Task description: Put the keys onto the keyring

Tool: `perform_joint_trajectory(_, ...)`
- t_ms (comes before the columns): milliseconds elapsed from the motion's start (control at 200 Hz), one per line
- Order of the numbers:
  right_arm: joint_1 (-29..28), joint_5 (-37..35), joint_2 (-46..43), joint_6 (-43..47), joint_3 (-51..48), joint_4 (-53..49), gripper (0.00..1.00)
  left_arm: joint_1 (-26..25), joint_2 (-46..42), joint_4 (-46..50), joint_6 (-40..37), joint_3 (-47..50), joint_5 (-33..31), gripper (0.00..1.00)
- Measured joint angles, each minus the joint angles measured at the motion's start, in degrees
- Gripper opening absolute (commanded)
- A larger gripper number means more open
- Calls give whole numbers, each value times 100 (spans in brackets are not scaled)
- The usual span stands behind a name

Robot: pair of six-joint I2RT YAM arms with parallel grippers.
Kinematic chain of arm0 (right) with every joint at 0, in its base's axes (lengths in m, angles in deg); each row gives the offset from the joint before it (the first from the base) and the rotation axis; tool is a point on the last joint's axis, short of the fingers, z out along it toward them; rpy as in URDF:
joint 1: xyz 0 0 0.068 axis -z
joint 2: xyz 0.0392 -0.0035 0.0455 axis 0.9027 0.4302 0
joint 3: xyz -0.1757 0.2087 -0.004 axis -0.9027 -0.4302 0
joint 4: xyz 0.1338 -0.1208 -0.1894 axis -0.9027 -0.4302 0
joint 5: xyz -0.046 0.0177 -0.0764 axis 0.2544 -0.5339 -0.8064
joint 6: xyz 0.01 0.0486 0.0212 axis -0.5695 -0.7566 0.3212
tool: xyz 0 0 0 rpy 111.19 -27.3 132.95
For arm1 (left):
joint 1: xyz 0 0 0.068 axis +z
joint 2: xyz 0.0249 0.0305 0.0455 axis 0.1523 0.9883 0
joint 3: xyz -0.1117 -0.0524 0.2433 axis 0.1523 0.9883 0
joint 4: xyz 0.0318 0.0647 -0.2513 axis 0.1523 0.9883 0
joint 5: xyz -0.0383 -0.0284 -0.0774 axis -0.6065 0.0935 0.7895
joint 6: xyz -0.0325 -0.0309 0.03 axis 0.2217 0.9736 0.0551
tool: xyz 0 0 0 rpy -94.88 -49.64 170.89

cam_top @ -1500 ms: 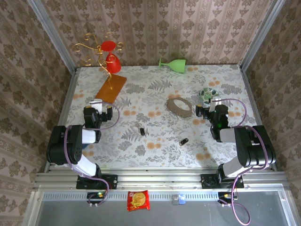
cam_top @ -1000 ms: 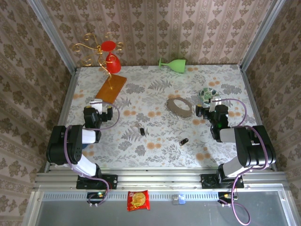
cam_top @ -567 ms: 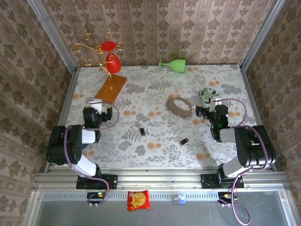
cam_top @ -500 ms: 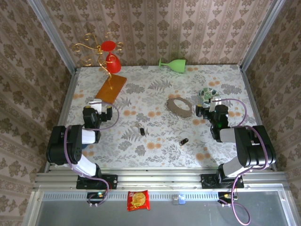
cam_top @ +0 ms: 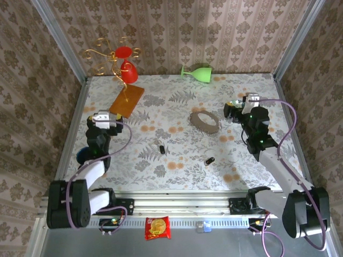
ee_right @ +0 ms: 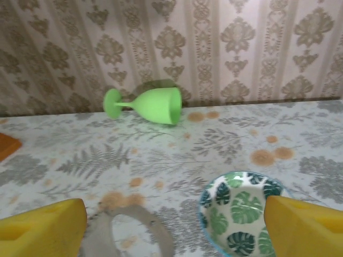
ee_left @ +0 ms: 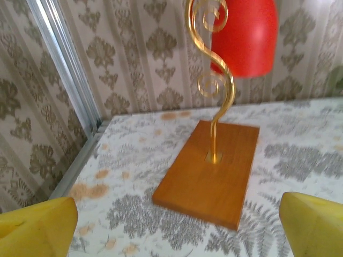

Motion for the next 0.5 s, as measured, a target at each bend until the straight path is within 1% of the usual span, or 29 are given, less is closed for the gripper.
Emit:
perform_joint_trajectory(105,-472,-83,-4,-306,275,-863,81,-136,-385,575,214,-291,120,94)
perform_joint_trajectory(170,-833,-146,76,-452,444,-1434,79,-341,-511,885,396,-385,175,93)
perform_joint_trajectory(300,-1381,-181,584,-868,955,-2393,74,-1137,-531,1394,623,-455,144,93)
perform_joint_trajectory(370,-1572,-155,984,-1038,1257,-2752,67,-1606,-450,1547,728,-470,74,92)
perform_joint_trajectory(415,-1663,-129,1287,-1082,1462,-2946,62,-1878,-328,1565,822,-483,35,91)
perform_joint_trajectory(485,-1755,-57,1773,-1152,1797,-3220,45,-2251,-61,1556,973,-525,-70,89)
perform_joint_trajectory(500,-1762,-26,1875,-1228,1873,-3272,43,-2317,-9,1547,999,-531,-94,89)
